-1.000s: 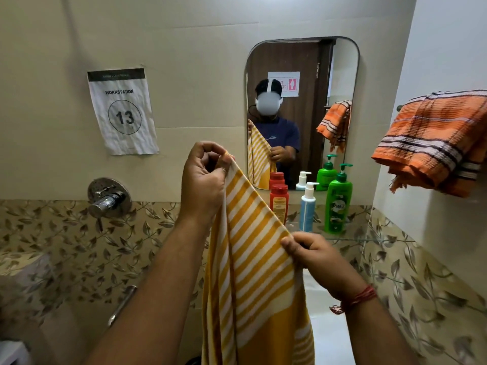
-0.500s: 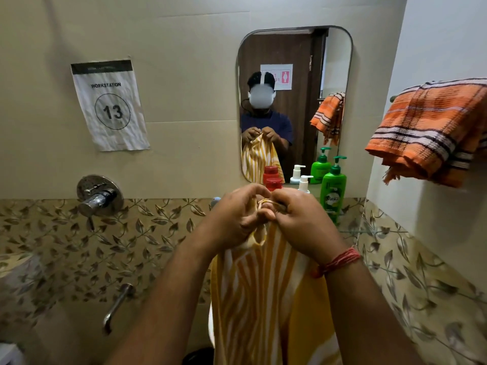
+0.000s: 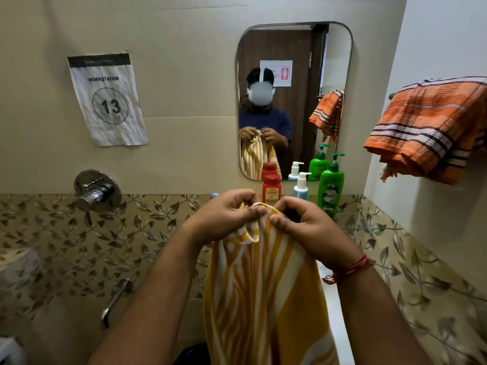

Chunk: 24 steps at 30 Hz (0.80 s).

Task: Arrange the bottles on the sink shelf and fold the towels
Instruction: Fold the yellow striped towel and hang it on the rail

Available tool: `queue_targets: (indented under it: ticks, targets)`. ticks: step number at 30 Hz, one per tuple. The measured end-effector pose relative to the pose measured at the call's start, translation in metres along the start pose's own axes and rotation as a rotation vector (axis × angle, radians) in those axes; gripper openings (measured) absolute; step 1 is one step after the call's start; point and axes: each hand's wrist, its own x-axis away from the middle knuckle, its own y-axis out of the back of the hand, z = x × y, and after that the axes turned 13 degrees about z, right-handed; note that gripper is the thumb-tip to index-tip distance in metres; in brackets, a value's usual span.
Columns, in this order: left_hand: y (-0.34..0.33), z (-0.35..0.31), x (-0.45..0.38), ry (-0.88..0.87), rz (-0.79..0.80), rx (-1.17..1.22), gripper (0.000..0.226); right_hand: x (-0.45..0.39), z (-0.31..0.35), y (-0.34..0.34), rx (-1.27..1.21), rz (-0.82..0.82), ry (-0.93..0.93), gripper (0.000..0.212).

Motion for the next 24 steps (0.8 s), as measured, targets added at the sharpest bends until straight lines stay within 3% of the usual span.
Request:
queue_targets:
  ticks: [3, 7, 9, 13, 19, 22, 24]
  targets:
    - [0.004, 0.006, -0.003, -0.013, -0.204, 0.018, 0.021, 0.009, -0.012, 0.005, -0.152, 0.059, -0.055, 0.030]
    - [0.023, 0.017, -0.003, 0.044, -0.725, 0.061, 0.026, 0.021, -0.027, 0.013, -0.224, 0.149, -0.139, 0.030]
    - [0.030, 0.019, 0.000, 0.079, -0.823, 0.103, 0.026, 0.024, -0.031, 0.016, -0.275, 0.186, -0.152, 0.030]
    - [0.024, 0.011, -0.001, 0.012, -0.812, 0.170, 0.027, 0.018, -0.030, 0.003, -0.313, 0.186, -0.109, 0.043]
    - [0.010, -0.015, -0.005, -0.148, -0.605, 0.163, 0.020, 0.001, -0.026, -0.031, -0.317, 0.172, 0.011, 0.030]
    - [0.006, -0.018, -0.006, -0.135, -0.579, 0.135, 0.018, -0.005, -0.023, -0.040, -0.238, 0.110, 0.031, 0.030]
    - [0.006, -0.017, -0.005, -0.132, -0.601, 0.156, 0.018, -0.006, -0.027, -0.042, -0.256, 0.166, -0.021, 0.033]
